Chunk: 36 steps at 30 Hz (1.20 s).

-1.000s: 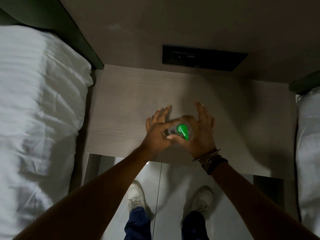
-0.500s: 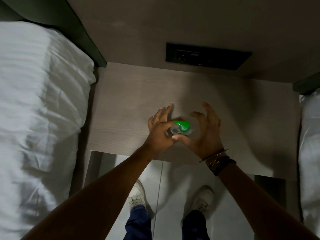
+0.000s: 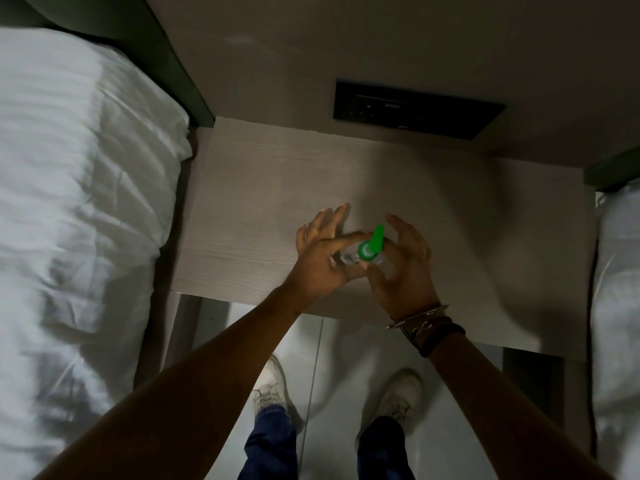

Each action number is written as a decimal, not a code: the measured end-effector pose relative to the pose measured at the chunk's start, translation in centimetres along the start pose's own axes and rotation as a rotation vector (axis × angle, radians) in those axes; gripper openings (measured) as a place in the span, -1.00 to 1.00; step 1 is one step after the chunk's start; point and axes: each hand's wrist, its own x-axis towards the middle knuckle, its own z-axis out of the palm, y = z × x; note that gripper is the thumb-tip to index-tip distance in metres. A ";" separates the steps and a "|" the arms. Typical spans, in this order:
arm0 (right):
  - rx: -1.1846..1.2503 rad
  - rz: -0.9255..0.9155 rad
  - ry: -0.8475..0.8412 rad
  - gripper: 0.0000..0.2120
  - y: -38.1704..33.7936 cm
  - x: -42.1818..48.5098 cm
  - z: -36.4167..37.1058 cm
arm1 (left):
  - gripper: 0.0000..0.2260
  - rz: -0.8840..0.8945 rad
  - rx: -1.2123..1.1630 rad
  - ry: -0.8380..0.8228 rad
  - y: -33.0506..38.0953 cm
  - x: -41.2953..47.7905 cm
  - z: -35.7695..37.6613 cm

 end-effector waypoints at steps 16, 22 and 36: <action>0.115 0.122 0.176 -0.61 0.8 0.4 0.8 | -0.57 0.013 -0.046 -0.036 0.2 0.1 -0.4; 0.158 0.072 0.084 -0.47 0.7 0.1 1.0 | -0.61 -0.019 -0.042 -0.063 0.8 0.0 -0.9; 0.194 0.252 0.316 -0.68 -1.6 -1.1 2.2 | -0.65 -0.074 -0.057 0.019 1.8 -0.8 -0.2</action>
